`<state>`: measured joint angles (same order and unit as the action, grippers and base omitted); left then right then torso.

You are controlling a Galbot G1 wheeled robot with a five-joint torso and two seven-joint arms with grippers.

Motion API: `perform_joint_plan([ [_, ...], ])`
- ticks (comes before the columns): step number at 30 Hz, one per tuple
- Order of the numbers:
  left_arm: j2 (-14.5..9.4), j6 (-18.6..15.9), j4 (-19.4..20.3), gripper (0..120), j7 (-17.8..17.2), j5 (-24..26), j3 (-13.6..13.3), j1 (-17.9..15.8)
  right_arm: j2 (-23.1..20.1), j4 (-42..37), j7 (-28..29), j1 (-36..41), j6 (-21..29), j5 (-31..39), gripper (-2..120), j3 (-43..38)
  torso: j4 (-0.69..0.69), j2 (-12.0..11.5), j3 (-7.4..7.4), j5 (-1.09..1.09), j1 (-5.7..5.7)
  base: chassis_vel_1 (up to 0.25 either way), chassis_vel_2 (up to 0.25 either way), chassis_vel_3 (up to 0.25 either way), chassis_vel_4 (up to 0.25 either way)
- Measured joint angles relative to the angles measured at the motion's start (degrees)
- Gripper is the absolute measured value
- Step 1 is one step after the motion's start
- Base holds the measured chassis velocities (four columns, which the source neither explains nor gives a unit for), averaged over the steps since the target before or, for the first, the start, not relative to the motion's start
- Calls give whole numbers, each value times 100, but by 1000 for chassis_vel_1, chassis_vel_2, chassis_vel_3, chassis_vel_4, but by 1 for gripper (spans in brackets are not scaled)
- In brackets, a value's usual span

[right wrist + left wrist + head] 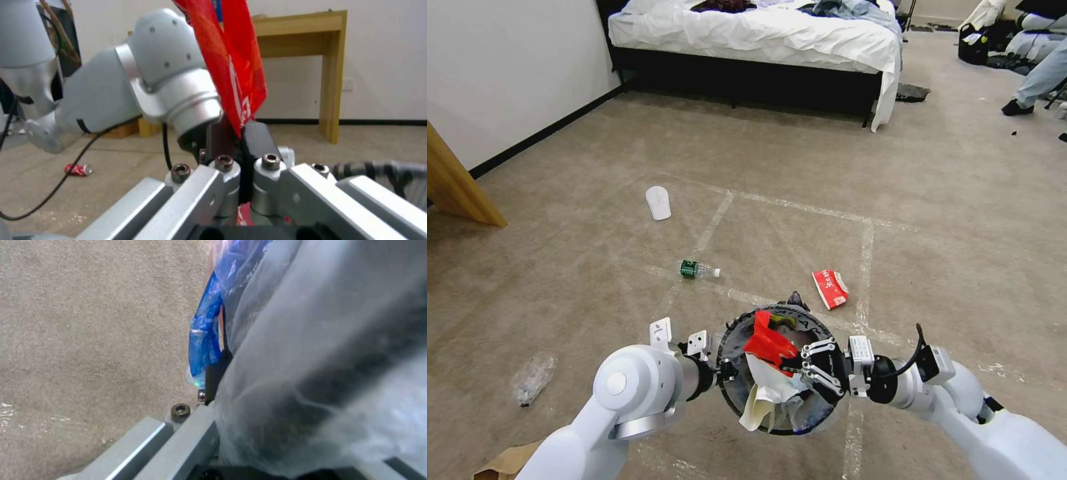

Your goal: Pick up the trash bin and place the garbage on the floor into it.

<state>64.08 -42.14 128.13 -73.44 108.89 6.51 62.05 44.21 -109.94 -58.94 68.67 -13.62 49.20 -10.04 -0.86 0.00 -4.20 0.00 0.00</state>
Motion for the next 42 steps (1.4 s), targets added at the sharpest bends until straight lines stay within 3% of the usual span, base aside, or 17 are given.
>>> perform_joint_plan([
  [15,25,0,4,0,7,14,21,54,260,881,-319,-244,-190,-384,0,205,1,0,0,0,0,0,0,0,0],
  [27,21,1,2,0,17,-1,48,65,336,1131,-310,-400,-233,-460,0,279,0,0,0,0,0,0,0,0,0],
  [32,18,2,-16,0,36,-16,67,70,341,1155,-287,-412,-233,-461,14,271,0,0,0,0,0,0,0,0,0],
  [34,21,3,-39,0,58,-37,78,84,332,1112,-276,-390,-233,-461,28,236,0,0,0,0,0,0,0,0,0],
  [42,53,2,-112,0,97,-117,99,114,257,951,-309,-344,-232,-442,54,139,0,0,0,0,0,0,0,0,0],
])
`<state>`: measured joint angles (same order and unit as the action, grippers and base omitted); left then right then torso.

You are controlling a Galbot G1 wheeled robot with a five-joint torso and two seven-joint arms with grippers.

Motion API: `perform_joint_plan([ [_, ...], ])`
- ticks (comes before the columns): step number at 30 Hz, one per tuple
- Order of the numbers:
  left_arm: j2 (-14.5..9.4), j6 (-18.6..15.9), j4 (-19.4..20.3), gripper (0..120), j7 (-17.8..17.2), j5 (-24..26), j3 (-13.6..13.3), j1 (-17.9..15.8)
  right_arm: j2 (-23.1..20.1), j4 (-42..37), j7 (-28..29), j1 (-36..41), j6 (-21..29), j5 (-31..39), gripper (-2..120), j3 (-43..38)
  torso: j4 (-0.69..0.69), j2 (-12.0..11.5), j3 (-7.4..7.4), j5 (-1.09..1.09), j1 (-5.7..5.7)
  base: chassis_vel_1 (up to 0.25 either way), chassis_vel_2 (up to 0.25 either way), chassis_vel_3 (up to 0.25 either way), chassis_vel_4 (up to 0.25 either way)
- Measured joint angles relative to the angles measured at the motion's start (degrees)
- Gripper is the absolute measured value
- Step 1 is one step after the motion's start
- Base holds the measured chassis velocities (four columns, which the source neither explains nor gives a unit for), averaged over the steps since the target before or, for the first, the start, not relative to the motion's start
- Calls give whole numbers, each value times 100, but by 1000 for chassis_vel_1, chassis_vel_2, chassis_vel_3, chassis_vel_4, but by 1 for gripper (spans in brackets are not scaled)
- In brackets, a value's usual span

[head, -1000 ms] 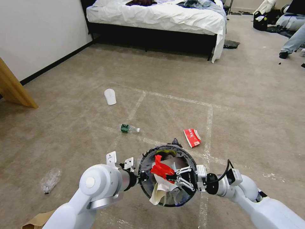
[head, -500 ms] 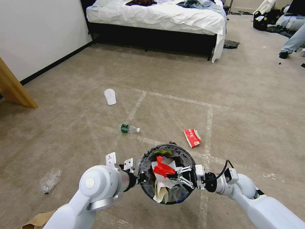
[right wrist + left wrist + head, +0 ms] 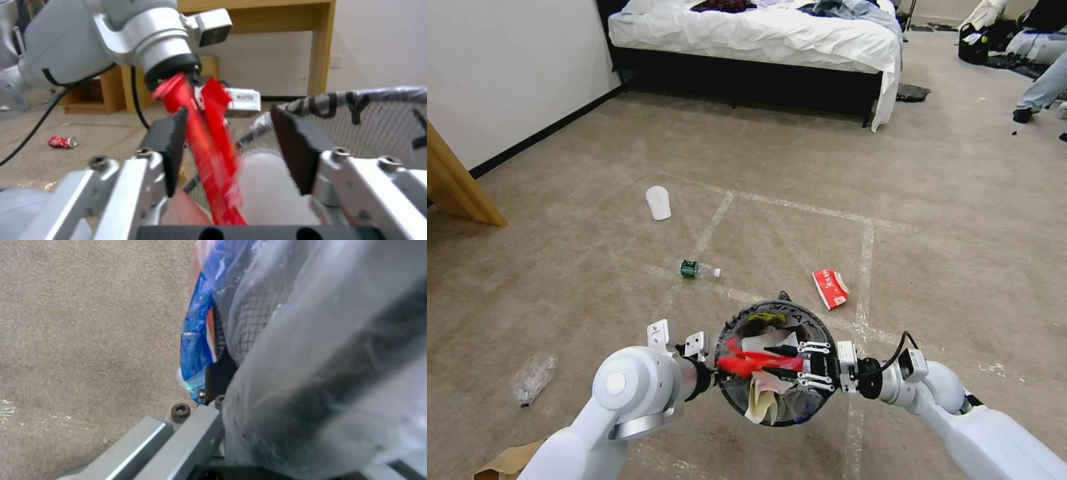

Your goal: Pick up the trash bin and place the garbage on the floor into it.

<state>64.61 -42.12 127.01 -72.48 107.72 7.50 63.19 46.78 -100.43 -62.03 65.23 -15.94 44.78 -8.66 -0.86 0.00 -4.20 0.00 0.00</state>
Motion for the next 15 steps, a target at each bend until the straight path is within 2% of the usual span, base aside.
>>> perform_joint_plan([
  [2,13,-2,-27,0,6,-15,1,-3,-23,-52,-40,-1,0,15,63,-18,0,0,0,0,0,0,0,0,0],
  [3,13,-2,-27,0,6,-15,1,-3,-23,-52,-40,-1,0,15,63,-18,0,0,0,0,0,0,0,0,0],
  [5,45,-3,-99,0,17,-81,-14,-17,-58,-128,-138,-32,1,4,76,-34,0,0,0,0,0,0,0,0,0],
  [6,45,-3,-99,0,17,-81,-14,-17,-58,-128,-138,-32,1,4,76,-34,0,0,0,0,0,0,0,0,0],
  [8,73,-2,-158,0,27,-146,-32,-25,-79,-166,-191,-48,5,-11,86,-43,1,0,0,0,0,0,0,0,0],
  [10,87,-3,-182,0,34,-177,-41,-28,-87,-182,-216,-49,6,-12,90,-48,1,0,0,0,0,0,0,0,0],
  [11,100,-3,-203,0,40,-204,-47,-30,-98,-198,-247,-45,6,-24,96,-71,0,0,0,0,0,0,0,0,0],
  [15,109,-3,-235,0,45,-237,-50,-32,-120,-229,-295,-10,6,-34,99,-124,0,0,0,0,0,0,0,0,0],
])
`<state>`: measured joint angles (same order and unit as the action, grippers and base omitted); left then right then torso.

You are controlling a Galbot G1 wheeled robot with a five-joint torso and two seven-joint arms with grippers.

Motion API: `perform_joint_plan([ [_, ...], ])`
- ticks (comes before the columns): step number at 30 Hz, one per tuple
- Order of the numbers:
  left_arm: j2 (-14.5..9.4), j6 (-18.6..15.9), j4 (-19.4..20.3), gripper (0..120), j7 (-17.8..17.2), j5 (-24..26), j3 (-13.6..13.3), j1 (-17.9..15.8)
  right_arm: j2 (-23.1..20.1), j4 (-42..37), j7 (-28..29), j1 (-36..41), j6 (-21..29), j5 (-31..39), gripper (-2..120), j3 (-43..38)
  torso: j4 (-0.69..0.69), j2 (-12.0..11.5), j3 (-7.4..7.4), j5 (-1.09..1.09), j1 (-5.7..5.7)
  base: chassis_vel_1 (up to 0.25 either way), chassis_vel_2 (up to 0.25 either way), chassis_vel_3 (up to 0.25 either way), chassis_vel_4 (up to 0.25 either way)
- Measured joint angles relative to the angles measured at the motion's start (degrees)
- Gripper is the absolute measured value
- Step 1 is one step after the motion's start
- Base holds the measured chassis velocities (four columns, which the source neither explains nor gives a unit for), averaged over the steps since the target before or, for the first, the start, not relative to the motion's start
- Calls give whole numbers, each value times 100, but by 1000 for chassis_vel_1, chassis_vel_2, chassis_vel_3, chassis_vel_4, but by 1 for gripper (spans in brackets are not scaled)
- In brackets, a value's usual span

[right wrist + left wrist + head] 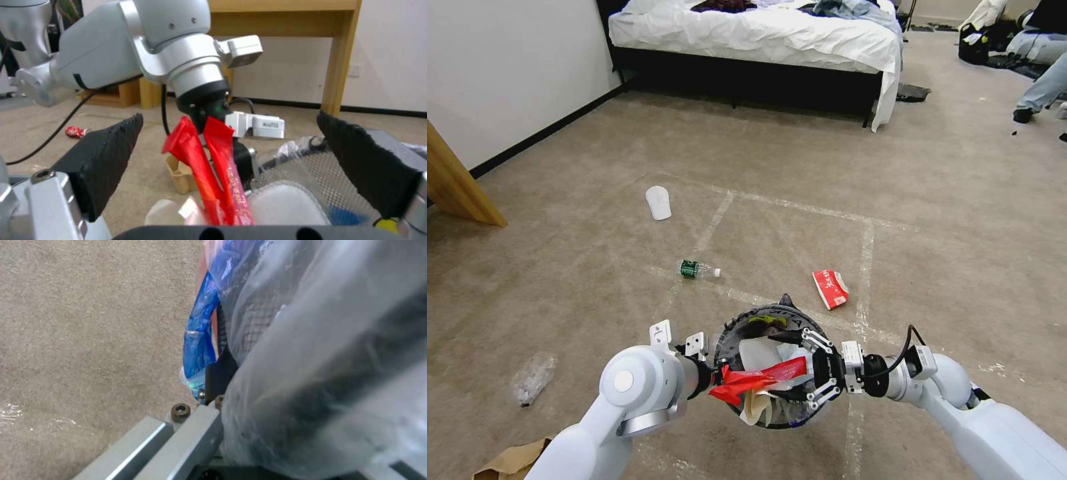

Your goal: Pick up the trash bin and place the garbage on the floor into it.

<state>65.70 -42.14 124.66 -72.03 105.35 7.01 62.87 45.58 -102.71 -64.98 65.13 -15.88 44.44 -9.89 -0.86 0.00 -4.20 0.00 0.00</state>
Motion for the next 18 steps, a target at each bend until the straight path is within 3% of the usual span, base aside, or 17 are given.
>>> perform_joint_plan([
  [14,23,0,-131,0,24,-107,43,2,-73,-272,-91,174,38,75,100,-400,0,0,0,0,0,0,0,0,0],
  [18,30,0,-155,0,44,-207,166,96,-62,-338,154,197,50,334,100,-662,0,0,0,0,0,0,0,0,0],
])
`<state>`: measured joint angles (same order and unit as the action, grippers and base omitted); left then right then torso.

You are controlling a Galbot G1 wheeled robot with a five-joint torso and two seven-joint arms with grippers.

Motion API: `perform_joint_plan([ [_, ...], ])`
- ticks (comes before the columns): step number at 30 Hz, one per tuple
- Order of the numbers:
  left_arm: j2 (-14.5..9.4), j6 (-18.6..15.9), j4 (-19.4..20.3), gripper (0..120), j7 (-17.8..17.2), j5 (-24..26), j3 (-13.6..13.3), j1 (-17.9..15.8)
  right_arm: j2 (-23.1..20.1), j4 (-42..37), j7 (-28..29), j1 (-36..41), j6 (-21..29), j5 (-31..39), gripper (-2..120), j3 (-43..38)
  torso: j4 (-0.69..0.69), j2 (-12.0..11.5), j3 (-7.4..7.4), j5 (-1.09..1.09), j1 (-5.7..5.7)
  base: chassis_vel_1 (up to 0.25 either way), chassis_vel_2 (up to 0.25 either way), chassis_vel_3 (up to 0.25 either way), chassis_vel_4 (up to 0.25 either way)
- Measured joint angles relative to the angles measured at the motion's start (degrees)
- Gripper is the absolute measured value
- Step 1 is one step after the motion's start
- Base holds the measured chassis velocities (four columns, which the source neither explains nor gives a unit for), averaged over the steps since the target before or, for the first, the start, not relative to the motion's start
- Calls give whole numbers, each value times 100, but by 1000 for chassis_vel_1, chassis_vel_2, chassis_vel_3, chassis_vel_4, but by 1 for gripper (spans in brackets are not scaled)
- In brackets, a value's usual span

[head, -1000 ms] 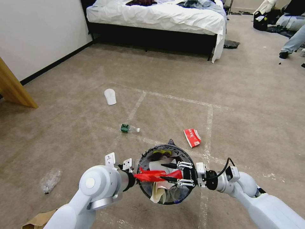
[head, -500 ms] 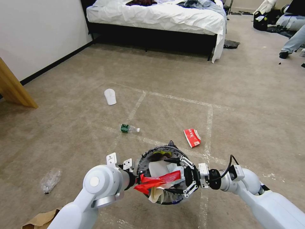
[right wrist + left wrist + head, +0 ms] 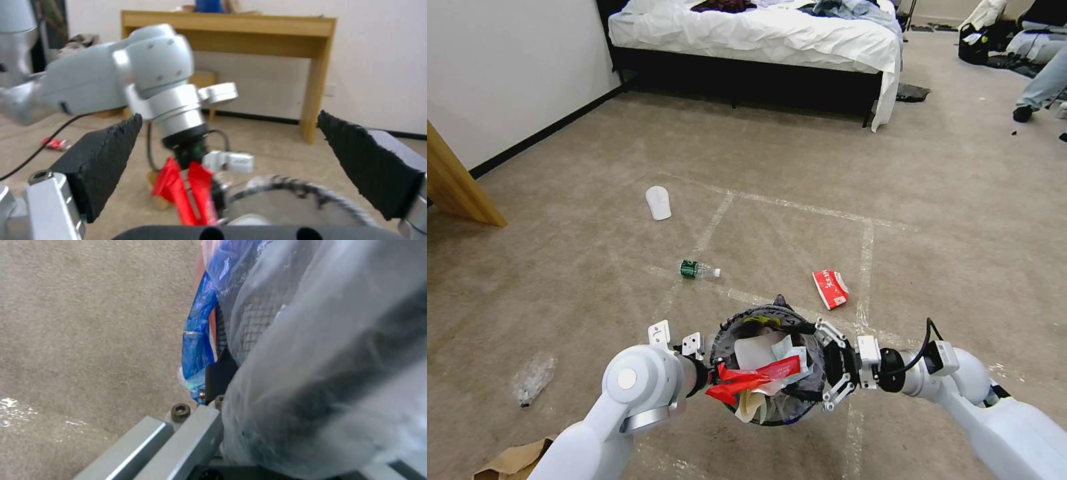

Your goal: Pick up the trash bin and place the garbage on the floor into it.

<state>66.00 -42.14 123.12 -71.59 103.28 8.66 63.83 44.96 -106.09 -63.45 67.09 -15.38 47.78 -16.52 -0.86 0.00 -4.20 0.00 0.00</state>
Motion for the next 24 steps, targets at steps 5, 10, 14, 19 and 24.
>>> perform_joint_plan([
  [5,-44,1,67,0,23,-49,113,122,39,23,190,21,-8,155,100,-200,0,0,0,0,0,0,0,0,0],
  [10,-105,1,151,0,34,-113,208,247,108,100,364,124,-41,214,100,-361,0,0,0,0,0,0,0,0,0],
  [14,-93,1,189,0,37,-184,280,319,169,163,559,228,-92,262,100,-438,0,0,0,0,0,0,0,0,0],
  [19,-88,1,205,0,63,-258,328,363,239,239,917,278,-159,343,100,-474,0,0,0,0,0,0,0,0,0],
  [24,-33,1,186,0,95,-371,426,372,305,325,1541,434,-199,464,100,-612,0,0,0,0,0,0,0,0,0],
])
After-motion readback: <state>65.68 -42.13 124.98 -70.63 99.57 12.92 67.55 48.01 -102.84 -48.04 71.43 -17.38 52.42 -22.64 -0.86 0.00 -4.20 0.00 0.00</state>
